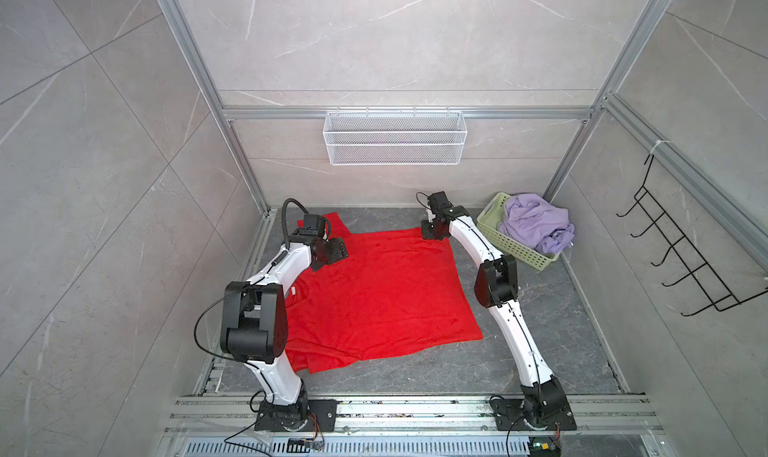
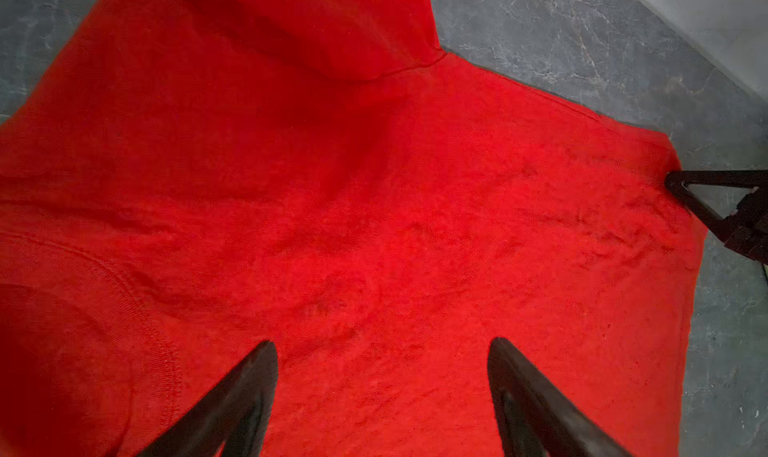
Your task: Fold and stack the t-shirts
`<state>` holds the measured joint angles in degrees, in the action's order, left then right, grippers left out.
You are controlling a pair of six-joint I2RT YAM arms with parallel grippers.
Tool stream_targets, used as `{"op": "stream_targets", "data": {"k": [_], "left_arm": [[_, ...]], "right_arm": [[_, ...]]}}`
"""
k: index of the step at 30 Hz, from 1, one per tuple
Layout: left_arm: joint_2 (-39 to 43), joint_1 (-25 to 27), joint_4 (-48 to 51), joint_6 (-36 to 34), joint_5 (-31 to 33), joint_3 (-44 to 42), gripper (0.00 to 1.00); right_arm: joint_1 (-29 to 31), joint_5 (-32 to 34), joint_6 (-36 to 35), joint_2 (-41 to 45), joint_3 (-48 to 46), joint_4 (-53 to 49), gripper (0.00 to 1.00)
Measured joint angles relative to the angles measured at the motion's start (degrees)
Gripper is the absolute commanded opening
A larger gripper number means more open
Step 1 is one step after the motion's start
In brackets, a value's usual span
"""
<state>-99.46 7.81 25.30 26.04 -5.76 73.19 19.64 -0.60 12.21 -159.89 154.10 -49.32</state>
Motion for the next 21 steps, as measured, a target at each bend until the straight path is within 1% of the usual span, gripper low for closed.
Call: {"op": "stream_targets", "data": {"k": [3, 7, 8, 10, 12, 13, 14, 15, 16, 17, 19, 21], "left_arm": [[0.2, 0.3, -0.1, 0.8, 0.3, -0.1, 0.82], [0.7, 0.5, -1.1, 1.9, 0.9, -1.4, 0.82], [0.9, 0.5, -1.4, 2.1, 1.0, -1.9, 0.82], [1.2, 0.5, -1.9, 2.6, 1.2, -2.8, 0.82], [1.6, 0.5, -2.3, 3.0, 1.3, -3.7, 0.82], [1.7, 0.5, -2.4, 3.0, 1.4, -4.0, 0.82], [1.9, 0.5, -2.6, 3.2, 1.5, -4.3, 0.82], [2.1, 0.5, -2.7, 3.3, 1.7, -4.6, 0.82], [2.2, 0.5, -2.7, 3.4, 2.0, -4.8, 0.82], [2.4, 0.5, -2.7, 3.4, 2.3, -5.0, 0.82], [2.5, 0.5, -2.6, 3.4, 2.7, -5.3, 0.82], [2.5, 0.5, -2.7, 3.5, 2.9, -5.4, 0.82]], "right_arm": [[0.4, 0.3, -0.1, 0.9, -0.8, -0.2, 0.01], [1.8, 2.2, -1.6, 3.8, -1.8, -0.6, 0.01], [2.5, 3.1, -1.9, 5.0, -2.1, -0.9, 0.01], [3.8, 4.5, -2.2, 7.9, -4.2, -1.1, 0.05], [5.9, 6.4, -2.3, 12.2, -8.7, -1.3, 0.13], [7.0, 7.3, -1.9, 14.1, -10.8, -1.5, 0.14], [8.2, 8.1, -1.4, 15.9, -13.1, -1.7, 0.19], [9.6, 8.6, -0.5, 18.1, -16.2, -1.6, 0.38], [11.1, 8.8, 0.4, 20.1, -19.4, -1.4, 0.49], [12.7, 9.1, 1.0, 22.3, -22.9, -1.4, 0.52], [15.4, 9.2, 3.0, 25.7, -28.8, -1.0, 0.53], [17.7, 8.9, 5.4, 29.9, -35.8, 0.5, 0.57]]}}
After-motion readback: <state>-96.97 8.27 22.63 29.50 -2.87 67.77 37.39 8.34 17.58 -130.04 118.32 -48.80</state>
